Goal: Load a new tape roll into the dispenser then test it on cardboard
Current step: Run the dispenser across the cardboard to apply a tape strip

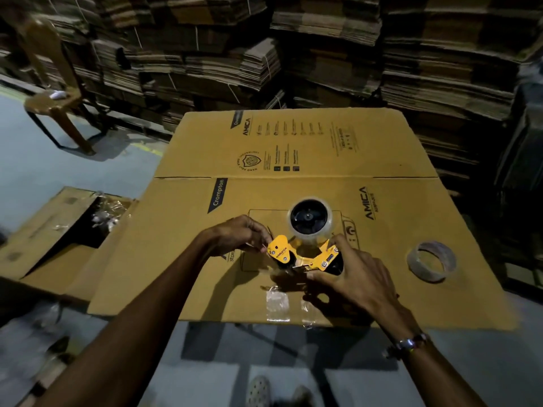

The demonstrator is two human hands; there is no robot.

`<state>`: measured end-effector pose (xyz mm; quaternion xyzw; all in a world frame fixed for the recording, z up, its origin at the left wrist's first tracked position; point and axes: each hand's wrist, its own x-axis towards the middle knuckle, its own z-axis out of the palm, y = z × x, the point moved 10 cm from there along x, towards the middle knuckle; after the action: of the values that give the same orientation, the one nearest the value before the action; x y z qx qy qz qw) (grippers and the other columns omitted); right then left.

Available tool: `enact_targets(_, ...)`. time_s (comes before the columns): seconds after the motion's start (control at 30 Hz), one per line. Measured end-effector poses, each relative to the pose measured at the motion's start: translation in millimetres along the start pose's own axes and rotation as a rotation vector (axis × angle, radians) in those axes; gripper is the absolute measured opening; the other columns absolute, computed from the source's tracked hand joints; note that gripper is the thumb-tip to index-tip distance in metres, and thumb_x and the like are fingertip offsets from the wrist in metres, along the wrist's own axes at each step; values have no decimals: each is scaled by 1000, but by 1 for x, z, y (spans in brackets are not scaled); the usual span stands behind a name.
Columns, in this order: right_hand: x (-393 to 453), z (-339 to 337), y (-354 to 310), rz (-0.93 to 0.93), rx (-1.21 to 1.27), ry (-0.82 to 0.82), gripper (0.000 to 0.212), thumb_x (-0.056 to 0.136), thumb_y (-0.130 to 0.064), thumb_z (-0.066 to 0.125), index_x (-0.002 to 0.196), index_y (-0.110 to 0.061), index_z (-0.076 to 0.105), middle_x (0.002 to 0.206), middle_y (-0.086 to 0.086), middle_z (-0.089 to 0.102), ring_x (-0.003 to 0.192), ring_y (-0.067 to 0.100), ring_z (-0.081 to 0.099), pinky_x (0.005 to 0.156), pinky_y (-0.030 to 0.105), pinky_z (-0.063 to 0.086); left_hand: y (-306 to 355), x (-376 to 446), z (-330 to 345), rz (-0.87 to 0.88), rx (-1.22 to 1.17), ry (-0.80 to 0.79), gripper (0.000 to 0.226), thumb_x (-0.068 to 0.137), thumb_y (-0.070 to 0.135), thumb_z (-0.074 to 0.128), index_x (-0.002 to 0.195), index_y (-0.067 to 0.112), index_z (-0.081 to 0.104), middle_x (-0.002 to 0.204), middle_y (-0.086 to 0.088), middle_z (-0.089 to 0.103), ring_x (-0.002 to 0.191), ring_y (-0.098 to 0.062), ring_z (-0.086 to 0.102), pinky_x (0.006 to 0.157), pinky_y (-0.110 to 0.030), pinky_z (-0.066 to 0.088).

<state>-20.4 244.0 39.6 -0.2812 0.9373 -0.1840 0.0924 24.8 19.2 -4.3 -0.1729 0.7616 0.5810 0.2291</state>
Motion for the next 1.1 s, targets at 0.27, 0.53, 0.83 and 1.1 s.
enact_targets(0.27, -3, -9, 5, 38, -42, -93, 76, 72, -77, 66, 128, -36, 36, 69, -8, 55, 58, 8, 51, 53, 24, 39, -64, -41, 47, -346, -243, 128, 36, 107, 33, 44, 117, 3, 61, 78, -12, 71, 62, -16, 65, 53, -24, 51)
enact_targets(0.53, 3, -15, -7, -46, -150, -103, 77, 73, -77, 65, 130, -36, 34, 82, -7, 62, 67, 15, 58, 58, 25, 43, -81, -32, 82, -453, -659, 70, 42, 104, 45, 45, 104, 5, 56, 72, -11, 71, 55, -14, 54, 40, -20, 45)
enact_targets(0.83, -6, -13, -20, -67, -168, -29, 75, 73, -76, 67, 129, -35, 37, 100, -5, 69, 79, 18, 63, 63, 26, 40, -76, -16, 57, -419, -476, 27, 12, 94, -3, 56, 103, 2, 63, 83, -15, 72, 59, -17, 69, 47, -23, 55)
enact_targets(1.1, -37, 2, -37, 18, -104, 25, 60, 85, -53, 70, 132, -36, 38, 118, -1, 60, 95, 22, 63, 69, 28, 35, -65, 6, 31, -273, -285, 5, 17, 96, -8, 55, 108, 2, 58, 92, -23, 68, 59, -20, 68, 48, -26, 58)
